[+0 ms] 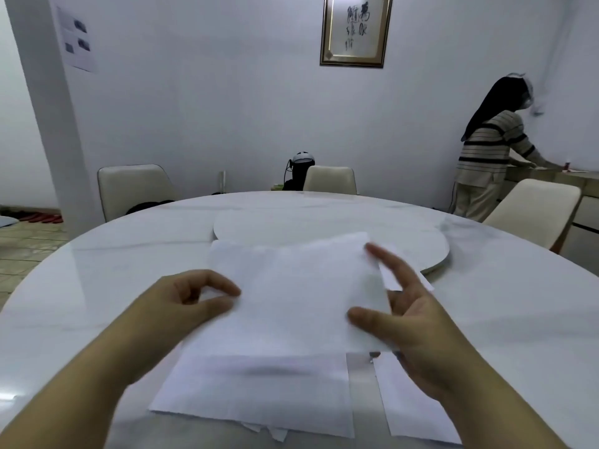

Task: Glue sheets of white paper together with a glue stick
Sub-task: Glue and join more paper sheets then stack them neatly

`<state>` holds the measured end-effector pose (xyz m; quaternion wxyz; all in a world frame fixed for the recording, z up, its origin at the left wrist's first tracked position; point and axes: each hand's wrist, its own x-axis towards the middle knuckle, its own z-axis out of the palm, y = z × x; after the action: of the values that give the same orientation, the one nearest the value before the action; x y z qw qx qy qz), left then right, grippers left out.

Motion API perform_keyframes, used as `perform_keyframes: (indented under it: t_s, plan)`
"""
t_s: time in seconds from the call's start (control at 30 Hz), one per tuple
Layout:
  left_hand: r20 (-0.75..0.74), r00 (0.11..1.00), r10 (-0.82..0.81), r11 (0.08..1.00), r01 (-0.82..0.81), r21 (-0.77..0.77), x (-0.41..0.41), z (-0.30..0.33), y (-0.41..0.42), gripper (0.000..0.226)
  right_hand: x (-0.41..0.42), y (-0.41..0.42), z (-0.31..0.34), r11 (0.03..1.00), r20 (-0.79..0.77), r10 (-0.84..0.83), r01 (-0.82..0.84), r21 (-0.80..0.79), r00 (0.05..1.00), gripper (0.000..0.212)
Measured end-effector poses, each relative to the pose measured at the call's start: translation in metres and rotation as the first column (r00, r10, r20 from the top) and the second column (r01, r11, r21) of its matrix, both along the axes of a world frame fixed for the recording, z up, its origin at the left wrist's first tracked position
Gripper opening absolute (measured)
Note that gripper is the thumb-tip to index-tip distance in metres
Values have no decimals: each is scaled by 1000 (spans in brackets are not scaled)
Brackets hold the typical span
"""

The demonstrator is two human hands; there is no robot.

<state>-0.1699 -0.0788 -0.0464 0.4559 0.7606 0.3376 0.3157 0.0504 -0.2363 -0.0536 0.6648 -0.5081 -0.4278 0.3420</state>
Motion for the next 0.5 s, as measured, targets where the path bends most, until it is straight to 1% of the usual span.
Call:
perform_keyframes:
  t_s: [0.03,0.1,0.17,0.23,0.33,0.5]
  plan:
    - [-76,997,12,999,-9,42,-5,-2,5,14,-2,-1,-3,998,32,27,-25,-54,999,70]
    - [-184,983,11,998,0,60,-11,-9,12,15,-6,1,-11,979,101,71,-50,-198,992,49]
    - [-255,967,24,998,-11,55,-16,-18,17,14,-9,3,-19,943,181,71,-7,-333,981,35]
    - [-322,946,39,997,-17,70,-20,-28,23,15,-13,7,-24,903,261,58,61,-425,963,34]
    - [-400,915,43,996,-6,94,-25,-37,28,18,-19,12,-28,857,357,45,148,-493,933,47]
    - [-430,902,37,985,40,169,-24,-42,30,23,-16,13,-32,838,420,80,167,-519,904,38]
